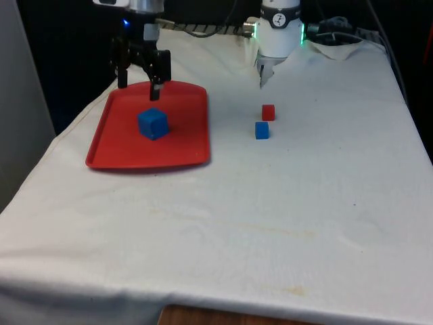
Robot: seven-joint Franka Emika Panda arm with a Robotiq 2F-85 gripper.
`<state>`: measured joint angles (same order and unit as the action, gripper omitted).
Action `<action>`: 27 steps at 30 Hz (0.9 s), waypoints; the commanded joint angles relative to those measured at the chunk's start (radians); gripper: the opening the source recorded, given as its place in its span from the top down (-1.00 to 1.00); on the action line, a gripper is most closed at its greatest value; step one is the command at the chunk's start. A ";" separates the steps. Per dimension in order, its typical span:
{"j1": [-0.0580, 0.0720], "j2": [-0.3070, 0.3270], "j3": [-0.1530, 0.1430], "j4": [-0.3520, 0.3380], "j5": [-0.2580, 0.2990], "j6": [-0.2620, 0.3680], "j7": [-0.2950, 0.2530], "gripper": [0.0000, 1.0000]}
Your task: Pick up the largest block and place it onto the tray.
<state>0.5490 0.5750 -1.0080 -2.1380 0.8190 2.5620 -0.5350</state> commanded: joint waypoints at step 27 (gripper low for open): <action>0.045 -0.024 -0.014 0.114 -0.128 -0.059 0.087 -1.00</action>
<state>0.5940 0.5510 -1.0220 -2.0240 0.6910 2.5030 -0.4480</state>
